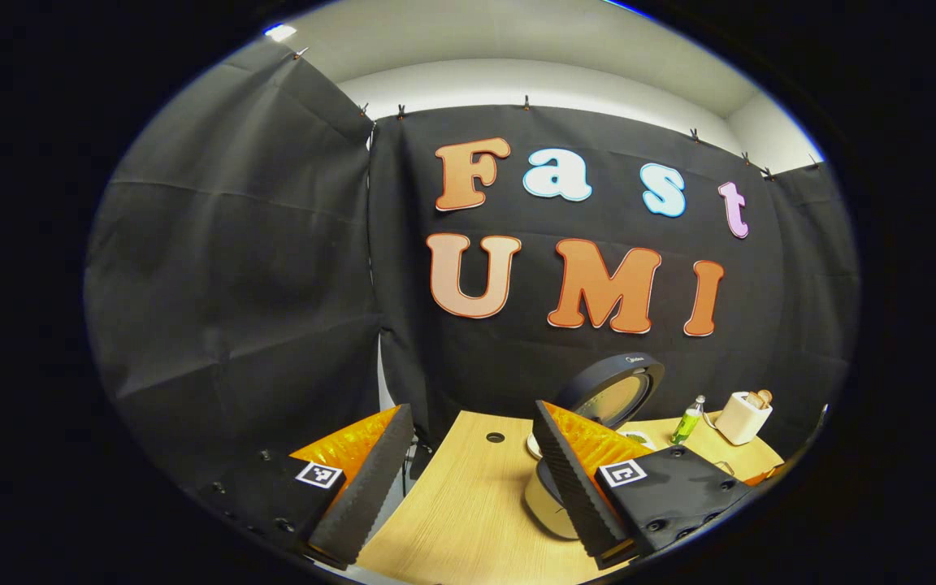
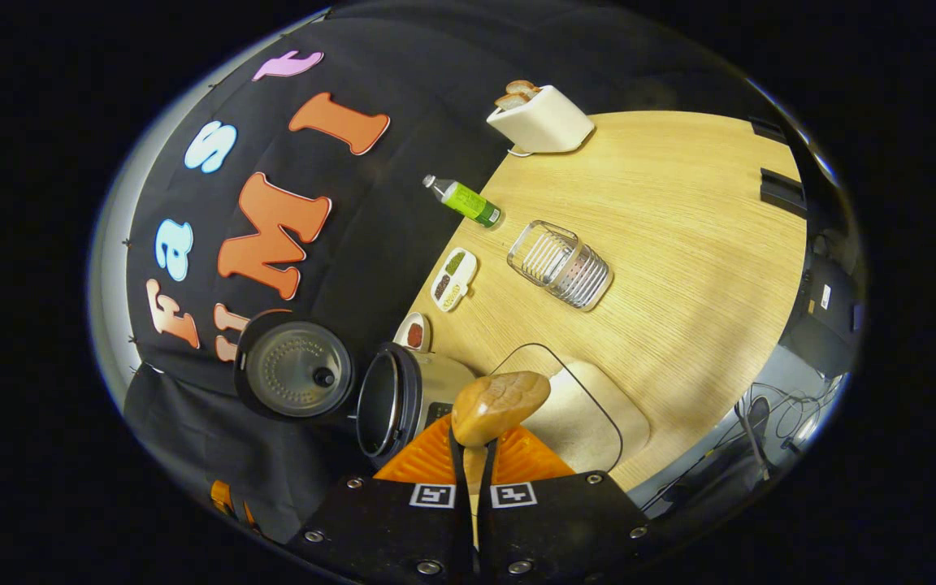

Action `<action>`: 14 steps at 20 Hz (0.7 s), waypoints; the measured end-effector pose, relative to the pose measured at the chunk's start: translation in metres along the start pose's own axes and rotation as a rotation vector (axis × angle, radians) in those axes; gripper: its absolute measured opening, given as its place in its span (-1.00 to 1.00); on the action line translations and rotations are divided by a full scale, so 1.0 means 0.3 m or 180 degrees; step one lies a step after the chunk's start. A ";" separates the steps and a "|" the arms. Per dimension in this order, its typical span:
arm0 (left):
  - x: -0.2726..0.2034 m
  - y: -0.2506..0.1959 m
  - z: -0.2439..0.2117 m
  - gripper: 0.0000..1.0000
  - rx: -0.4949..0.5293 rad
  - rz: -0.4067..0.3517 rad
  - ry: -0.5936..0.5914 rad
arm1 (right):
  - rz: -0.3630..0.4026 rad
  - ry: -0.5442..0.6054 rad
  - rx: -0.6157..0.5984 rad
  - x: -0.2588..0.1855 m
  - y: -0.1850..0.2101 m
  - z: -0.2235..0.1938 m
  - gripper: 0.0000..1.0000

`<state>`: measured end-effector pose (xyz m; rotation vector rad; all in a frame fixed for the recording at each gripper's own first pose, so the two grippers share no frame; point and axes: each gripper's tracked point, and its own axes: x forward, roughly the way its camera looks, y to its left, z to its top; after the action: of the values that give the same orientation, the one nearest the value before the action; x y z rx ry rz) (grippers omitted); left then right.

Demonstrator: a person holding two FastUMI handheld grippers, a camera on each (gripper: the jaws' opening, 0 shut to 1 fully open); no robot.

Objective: Close the left gripper, press the button to open the rice cooker; take a wooden spoon from the chopstick holder with the right hand, scoop a spoonful of rice and pour it into the rice cooker, then put the wooden spoon back into the chopstick holder.

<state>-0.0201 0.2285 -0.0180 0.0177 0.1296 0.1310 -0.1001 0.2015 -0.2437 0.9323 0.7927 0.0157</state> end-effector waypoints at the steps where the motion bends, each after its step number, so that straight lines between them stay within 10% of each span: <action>1: 0.002 -0.005 0.001 0.94 -0.0006 -0.0007 -0.0006 | 0.0013 0.0004 0.0020 -0.004 0.020 0.010 -0.96; 14: 0.042 -0.028 -0.011 0.93 0.0037 -0.0033 -0.0080 | 0.0475 -0.0104 0.0065 0.006 0.394 0.209 -0.96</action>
<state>-0.0072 0.2219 -0.0232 0.0304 0.1055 0.1197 -0.0233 0.2303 -0.1381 1.0072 0.6930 0.1223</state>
